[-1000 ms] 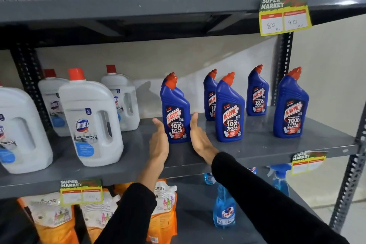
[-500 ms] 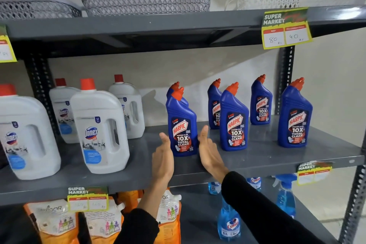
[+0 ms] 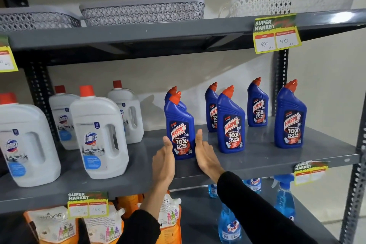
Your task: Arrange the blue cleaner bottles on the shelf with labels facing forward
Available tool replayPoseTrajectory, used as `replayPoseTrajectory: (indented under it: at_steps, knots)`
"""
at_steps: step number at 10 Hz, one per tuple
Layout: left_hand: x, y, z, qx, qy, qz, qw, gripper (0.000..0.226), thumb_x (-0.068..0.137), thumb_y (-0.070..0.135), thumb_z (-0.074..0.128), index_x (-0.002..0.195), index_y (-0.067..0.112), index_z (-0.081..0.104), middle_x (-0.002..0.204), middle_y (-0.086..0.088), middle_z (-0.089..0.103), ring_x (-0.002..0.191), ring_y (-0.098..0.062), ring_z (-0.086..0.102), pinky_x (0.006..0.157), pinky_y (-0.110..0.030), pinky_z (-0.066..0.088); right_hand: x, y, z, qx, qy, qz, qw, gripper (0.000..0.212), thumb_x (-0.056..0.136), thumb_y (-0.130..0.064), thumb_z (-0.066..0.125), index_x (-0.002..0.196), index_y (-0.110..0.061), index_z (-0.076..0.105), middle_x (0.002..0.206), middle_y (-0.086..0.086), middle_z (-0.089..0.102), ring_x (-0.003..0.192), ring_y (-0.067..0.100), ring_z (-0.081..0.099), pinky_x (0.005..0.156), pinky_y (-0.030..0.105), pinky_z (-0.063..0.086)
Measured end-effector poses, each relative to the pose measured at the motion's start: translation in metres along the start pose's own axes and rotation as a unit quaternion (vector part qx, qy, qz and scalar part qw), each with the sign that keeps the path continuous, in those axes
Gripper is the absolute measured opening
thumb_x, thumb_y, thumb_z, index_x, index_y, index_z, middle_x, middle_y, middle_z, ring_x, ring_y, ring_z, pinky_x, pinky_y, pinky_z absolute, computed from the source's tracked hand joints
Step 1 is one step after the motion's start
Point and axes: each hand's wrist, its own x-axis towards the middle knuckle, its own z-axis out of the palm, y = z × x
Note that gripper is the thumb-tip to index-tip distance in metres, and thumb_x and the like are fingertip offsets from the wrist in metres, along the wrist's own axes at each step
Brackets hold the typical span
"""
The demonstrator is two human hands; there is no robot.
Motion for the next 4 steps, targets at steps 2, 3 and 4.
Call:
replayPoseTrajectory:
  at_steps: [2, 3, 4]
  knots:
    - [-0.003, 0.004, -0.002, 0.015, 0.003, 0.014, 1.000, 0.082, 0.076, 0.078, 0.016, 0.113, 0.022, 0.063, 0.085, 0.016, 0.056, 0.070, 0.005, 0.051, 0.057, -0.010, 0.031, -0.007, -0.007, -0.001, -0.054, 0.015, 0.017, 0.998, 0.085, 0.089, -0.074, 0.009, 0.130, -0.017, 0.057, 0.132, 0.009, 0.058, 0.126, 0.022, 0.049, 0.113, 0.043, 0.028]
    - [-0.006, 0.007, -0.005, 0.014, 0.000, 0.021, 1.000, 0.078, 0.077, 0.076, 0.015, 0.110, 0.024, 0.062, 0.085, 0.016, 0.056, 0.070, 0.007, 0.050, 0.057, -0.009, 0.030, -0.012, -0.006, 0.001, -0.061, 0.014, 0.005, 0.998, 0.083, 0.090, -0.073, 0.011, 0.131, -0.017, 0.056, 0.131, 0.008, 0.060, 0.124, 0.020, 0.051, 0.113, 0.043, 0.028]
    - [-0.009, 0.006, -0.005, -0.035, 0.020, 0.029, 0.999, 0.075, 0.084, 0.069, 0.019, 0.124, 0.019, 0.057, 0.103, 0.007, 0.063, 0.076, 0.009, 0.051, 0.055, -0.006, 0.039, -0.022, -0.007, 0.003, -0.063, 0.032, -0.047, 0.996, 0.087, 0.088, -0.073, 0.011, 0.149, -0.017, 0.037, 0.142, 0.005, 0.054, 0.132, 0.018, 0.047, 0.117, 0.047, 0.024]
